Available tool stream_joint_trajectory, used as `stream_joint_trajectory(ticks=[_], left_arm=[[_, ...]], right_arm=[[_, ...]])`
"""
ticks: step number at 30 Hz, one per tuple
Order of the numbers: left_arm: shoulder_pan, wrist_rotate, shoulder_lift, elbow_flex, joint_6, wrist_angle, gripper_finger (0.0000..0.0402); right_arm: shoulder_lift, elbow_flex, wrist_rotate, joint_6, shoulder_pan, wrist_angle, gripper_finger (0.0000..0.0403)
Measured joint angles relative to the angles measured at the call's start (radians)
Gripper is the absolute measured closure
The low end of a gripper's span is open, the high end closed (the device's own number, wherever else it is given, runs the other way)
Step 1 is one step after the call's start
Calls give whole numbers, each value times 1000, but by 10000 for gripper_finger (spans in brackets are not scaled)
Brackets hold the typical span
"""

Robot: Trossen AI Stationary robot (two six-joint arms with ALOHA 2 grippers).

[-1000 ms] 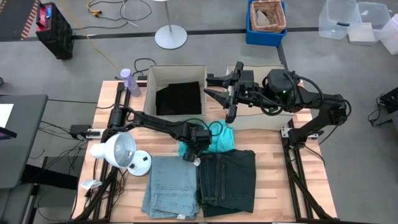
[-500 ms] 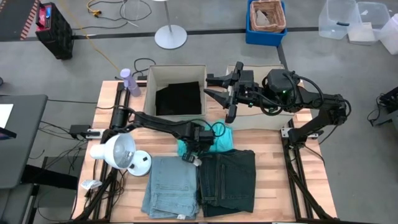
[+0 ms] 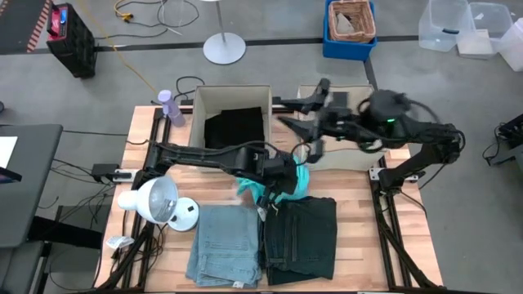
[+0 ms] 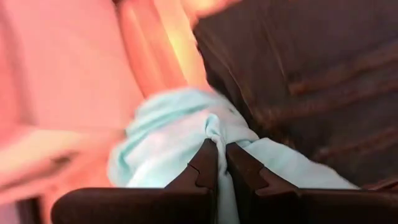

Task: Sort clothes
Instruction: Put the light blue pants into the right laundry organizer

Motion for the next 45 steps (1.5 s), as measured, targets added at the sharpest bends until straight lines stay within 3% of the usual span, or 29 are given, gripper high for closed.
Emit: stream_joint_trajectory(ticks=[7, 14, 31, 41, 45], left_arm=[[3, -50, -4, 203, 61, 26, 397], [44, -67, -39, 196, 51, 298, 397], [222, -142, -35, 194, -172, 772, 398], [319, -9, -35, 126, -326, 1007, 398], [348, 120, -31, 55, -422, 1040, 398]], right_arm=[[-91, 1, 0, -43, 45, 29, 223], [-144, 1, 0, -71, 91, 28, 223], [-131, 1, 0, -69, 136, 20, 223], [-125, 1, 0, -42, 135, 22, 223], [-125, 1, 0, -42, 135, 22, 223]])
